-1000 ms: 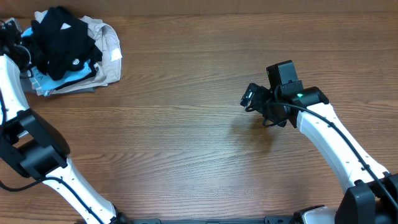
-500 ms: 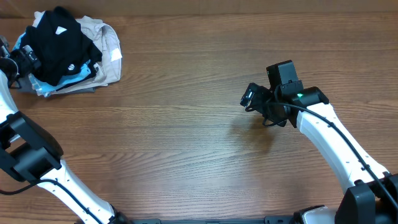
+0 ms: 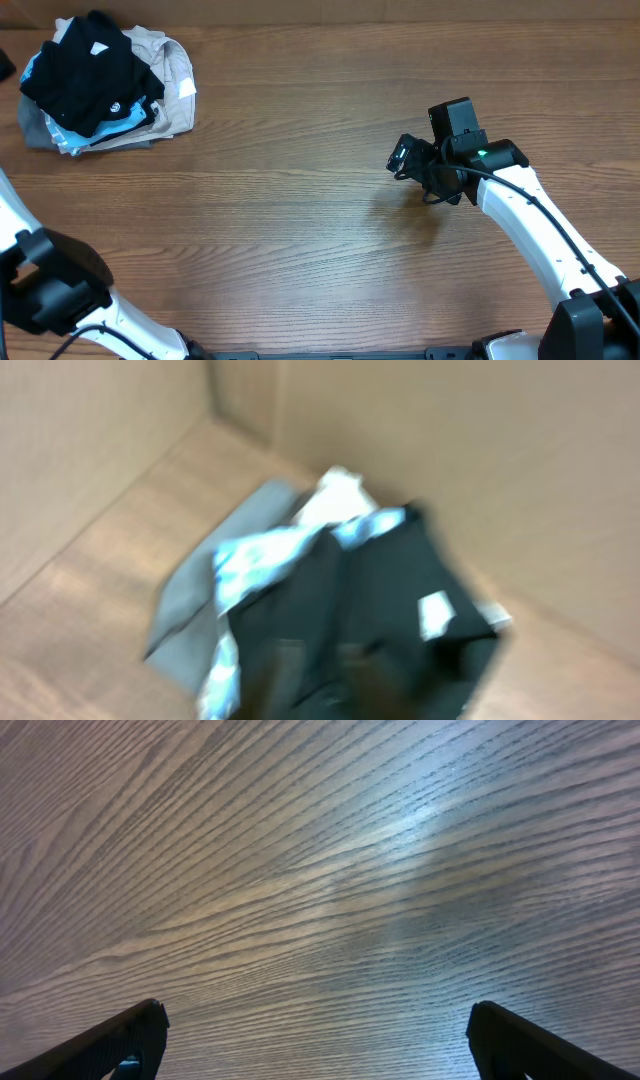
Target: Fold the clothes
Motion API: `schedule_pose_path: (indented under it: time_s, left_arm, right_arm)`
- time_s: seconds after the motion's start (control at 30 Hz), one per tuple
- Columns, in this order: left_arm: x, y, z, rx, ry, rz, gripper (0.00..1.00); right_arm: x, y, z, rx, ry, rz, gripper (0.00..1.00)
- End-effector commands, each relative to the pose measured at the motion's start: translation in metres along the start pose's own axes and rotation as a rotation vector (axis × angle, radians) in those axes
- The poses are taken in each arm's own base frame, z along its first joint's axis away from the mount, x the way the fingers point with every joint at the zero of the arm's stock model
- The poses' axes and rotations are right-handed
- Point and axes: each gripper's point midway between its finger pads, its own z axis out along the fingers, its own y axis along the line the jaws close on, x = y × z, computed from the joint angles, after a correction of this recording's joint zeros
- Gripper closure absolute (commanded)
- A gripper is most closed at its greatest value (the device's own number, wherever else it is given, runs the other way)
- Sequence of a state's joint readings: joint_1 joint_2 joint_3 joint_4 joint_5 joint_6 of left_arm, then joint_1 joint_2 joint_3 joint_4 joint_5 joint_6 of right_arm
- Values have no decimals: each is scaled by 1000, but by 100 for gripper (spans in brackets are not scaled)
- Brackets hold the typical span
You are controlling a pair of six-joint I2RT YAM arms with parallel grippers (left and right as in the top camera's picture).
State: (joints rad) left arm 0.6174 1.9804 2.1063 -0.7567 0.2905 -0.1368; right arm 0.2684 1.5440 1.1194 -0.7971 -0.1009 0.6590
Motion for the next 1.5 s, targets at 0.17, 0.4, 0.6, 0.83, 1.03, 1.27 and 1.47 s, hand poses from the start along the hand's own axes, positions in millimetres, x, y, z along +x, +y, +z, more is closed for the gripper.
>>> schedule_pose_path:
  time_s: [0.17, 0.4, 0.6, 0.83, 1.03, 1.27, 1.47]
  left_arm:
    - [16, -55, 26, 184, 52, -61, 96]
    - [69, -83, 92, 226, 178, -55, 96]
    - [109, -78, 149, 188, 231, -94, 96]
    - [166, -82, 183, 333, 387, -202, 96]
    - [128, -109, 157, 515, 315, -183, 91]
    - [58, -151, 72, 657, 191, -117, 76]
    - [27, -197, -46, 872, 187, -70, 19]
  right_arm:
    - [1, 0, 1, -2, 5, 9, 0]
    - [0, 0, 1, -3, 2, 8, 0]
    - [0, 0, 1, -2, 3, 9, 0]
    - [-2, 1, 1, -8, -4, 8, 0]
    - [-1, 0, 1, -5, -1, 8, 0]
    - [1, -1, 1, -2, 5, 10, 0]
    - [4, 4, -1, -26, 21, 77, 0]
